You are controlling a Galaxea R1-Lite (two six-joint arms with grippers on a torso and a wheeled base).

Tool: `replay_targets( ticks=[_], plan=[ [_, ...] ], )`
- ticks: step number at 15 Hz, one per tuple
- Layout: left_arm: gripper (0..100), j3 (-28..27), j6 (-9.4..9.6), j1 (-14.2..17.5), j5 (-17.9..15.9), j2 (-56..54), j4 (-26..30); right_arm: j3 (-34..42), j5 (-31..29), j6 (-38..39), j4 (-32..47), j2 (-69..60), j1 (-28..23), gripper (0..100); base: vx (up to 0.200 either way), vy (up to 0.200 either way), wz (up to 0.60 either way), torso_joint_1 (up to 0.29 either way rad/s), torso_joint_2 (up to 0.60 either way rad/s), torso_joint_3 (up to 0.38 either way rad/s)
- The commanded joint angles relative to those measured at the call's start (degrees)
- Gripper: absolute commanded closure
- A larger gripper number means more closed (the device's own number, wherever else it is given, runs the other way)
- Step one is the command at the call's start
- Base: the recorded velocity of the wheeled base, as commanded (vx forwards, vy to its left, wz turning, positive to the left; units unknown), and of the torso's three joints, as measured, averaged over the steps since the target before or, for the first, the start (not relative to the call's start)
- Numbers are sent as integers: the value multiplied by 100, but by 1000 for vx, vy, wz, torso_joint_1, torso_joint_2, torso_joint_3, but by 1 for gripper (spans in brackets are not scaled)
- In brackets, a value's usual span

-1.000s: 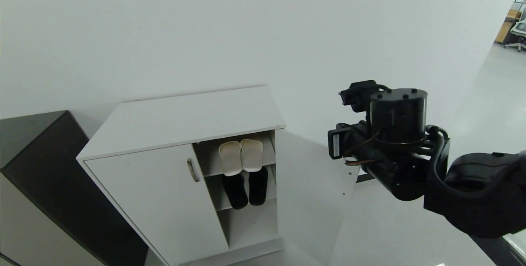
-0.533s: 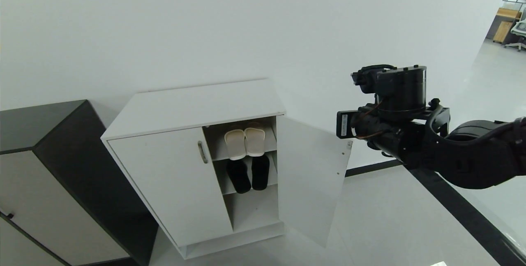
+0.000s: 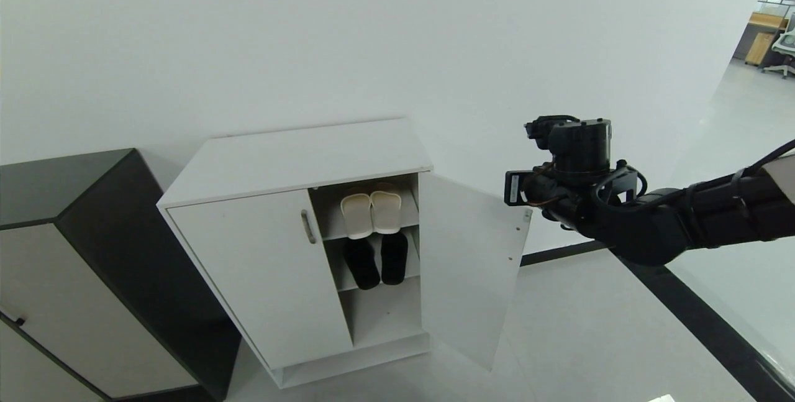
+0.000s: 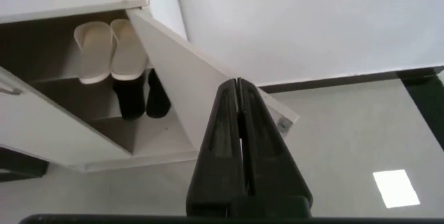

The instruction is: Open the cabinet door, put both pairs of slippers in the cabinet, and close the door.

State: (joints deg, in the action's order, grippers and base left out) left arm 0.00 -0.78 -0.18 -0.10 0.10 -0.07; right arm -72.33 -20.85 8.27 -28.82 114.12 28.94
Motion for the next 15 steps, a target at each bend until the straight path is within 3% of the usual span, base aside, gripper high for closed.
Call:
replay_targets(
  ticks=[1, 15],
  plan=[
    [100, 0, -1, 1, 1, -1, -1, -53, 28, 0, -27, 313, -108, 100, 0, 0, 0, 0, 0, 0],
    [100, 0, -1, 1, 1, -1, -1, -291, 28, 0, -467, 1069, -477, 100, 0, 0, 0, 0, 0, 0]
  ],
)
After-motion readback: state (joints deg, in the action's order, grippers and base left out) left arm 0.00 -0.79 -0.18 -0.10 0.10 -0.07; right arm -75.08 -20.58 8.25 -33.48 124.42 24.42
